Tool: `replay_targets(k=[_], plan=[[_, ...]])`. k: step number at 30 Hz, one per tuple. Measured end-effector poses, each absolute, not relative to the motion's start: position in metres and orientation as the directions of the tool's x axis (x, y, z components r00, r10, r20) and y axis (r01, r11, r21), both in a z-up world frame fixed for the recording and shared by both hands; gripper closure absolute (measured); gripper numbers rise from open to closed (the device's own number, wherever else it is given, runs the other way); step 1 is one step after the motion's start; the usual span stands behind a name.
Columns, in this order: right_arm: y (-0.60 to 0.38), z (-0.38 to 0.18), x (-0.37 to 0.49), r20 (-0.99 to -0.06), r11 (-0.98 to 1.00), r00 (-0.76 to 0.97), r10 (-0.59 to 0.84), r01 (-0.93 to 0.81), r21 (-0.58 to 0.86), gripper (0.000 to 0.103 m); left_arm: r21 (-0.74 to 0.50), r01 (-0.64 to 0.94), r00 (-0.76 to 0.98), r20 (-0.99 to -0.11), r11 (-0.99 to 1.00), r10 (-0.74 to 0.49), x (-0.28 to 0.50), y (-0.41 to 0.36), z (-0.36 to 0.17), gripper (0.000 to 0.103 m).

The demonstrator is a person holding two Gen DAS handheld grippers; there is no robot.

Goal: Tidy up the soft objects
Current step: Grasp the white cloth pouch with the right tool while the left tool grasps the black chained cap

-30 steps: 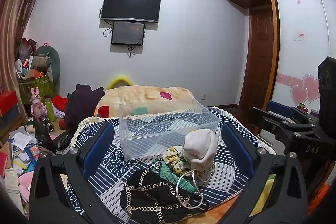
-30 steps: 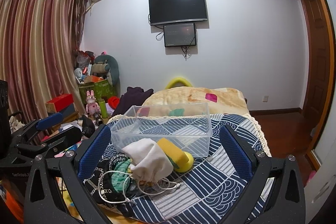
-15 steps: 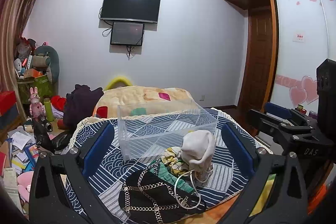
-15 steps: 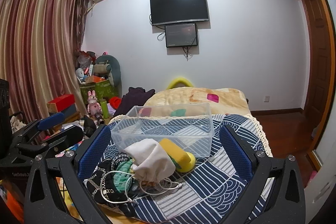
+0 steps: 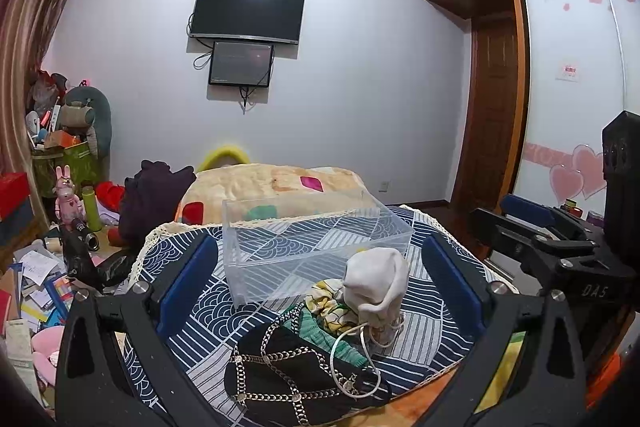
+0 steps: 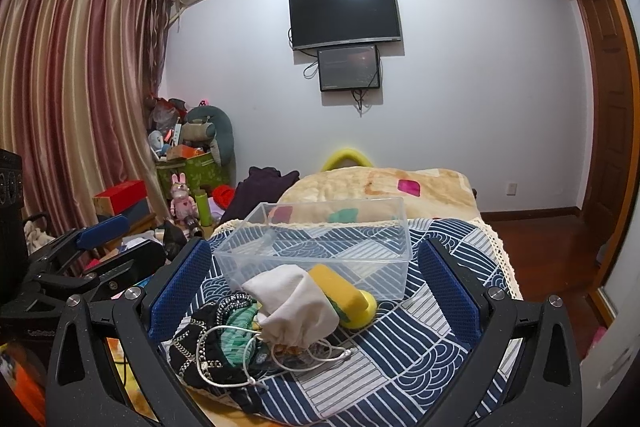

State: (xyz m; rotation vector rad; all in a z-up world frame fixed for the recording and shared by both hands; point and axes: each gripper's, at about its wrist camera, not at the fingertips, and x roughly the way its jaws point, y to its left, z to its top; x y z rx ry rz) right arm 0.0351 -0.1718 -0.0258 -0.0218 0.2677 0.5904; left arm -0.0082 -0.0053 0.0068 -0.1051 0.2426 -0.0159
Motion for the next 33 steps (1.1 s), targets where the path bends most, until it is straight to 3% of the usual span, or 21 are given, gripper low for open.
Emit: replay_targets(k=[16, 28, 31, 33], plan=[[-0.168, -0.031, 0.036, -0.266, 0.824, 0.787, 0.557, -0.564, 0.055, 0.0, -0.103, 0.006, 0.964, -0.265, 0.995, -0.033, -0.006, 0.0, -0.003, 0.0], [-0.147, -0.064, 0.058, -0.384, 0.805, 0.73, 0.565, -0.59, 0.063, 0.001, -0.157, -0.04, 0.881, -0.471, 0.987, -0.039, 0.021, 0.023, -0.063, 0.0], [-0.144, -0.073, 0.066, -0.42, 0.808, 0.715, 0.558, -0.584, 0.079, 0.005, -0.168, -0.044, 0.857, -0.514, 0.985, -0.05, 0.027, 0.024, -0.079, 0.0], [-0.142, -0.081, 0.073, -0.452, 0.806, 0.695, 0.559, -0.582, 0.103, 0.014, -0.176, -0.05, 0.842, -0.537, 0.983, -0.053, 0.03, 0.027, -0.086, 0.0]])
